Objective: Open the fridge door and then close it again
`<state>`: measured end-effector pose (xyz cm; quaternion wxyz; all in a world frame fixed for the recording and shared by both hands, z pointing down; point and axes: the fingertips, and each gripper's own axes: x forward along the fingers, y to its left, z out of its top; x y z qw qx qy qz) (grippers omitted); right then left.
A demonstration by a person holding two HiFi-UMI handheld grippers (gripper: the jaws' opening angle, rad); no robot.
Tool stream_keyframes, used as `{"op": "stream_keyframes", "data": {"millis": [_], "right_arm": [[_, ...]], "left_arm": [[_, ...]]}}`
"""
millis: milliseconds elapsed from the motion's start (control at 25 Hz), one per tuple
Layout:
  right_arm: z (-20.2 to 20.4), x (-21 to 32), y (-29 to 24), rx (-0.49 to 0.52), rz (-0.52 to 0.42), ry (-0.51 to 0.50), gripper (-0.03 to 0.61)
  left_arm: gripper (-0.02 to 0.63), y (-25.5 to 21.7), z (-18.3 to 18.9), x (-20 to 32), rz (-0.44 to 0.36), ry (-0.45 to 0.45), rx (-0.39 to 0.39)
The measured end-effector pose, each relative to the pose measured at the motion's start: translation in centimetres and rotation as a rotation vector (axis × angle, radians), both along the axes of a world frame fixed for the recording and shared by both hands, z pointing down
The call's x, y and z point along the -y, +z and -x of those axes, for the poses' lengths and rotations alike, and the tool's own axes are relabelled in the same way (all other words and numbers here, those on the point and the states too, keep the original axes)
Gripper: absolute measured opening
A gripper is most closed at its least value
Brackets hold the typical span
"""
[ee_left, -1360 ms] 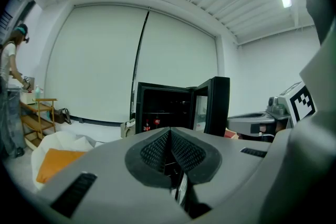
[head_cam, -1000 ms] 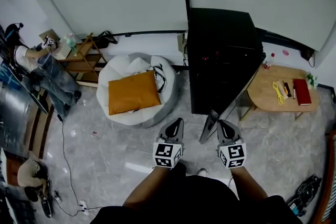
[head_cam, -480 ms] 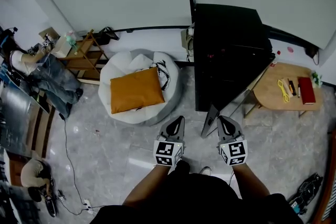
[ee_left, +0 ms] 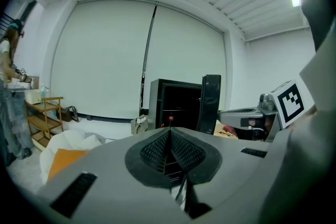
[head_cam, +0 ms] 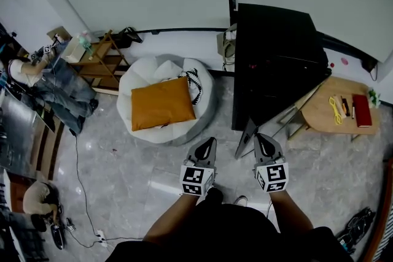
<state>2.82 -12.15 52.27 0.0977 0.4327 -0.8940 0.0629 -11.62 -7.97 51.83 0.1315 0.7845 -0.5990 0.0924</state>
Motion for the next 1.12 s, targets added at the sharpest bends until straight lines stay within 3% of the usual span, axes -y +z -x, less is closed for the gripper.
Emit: {"op": "stream_keyframes", "data": {"millis": [280, 520, 1120], "right_arm": [[1.3, 1.4, 0.0, -0.012, -0.012, -0.017, 0.018], [2.9, 3.2, 0.0, -0.034, -0.008, -0.050, 0.018], [5.2, 7.6, -0.1, -0.018, -0.018, -0.023, 0.018]], "left_arm": [[0.021, -0.5, 1.2, 0.3, -0.013, -0.006, 0.006], [0.021, -0.9, 1.4, 1.0, -0.031, 0.014, 0.057], [0.021, -0.1, 3.8, 2.2, -0.011, 0.009, 0.115]]}}
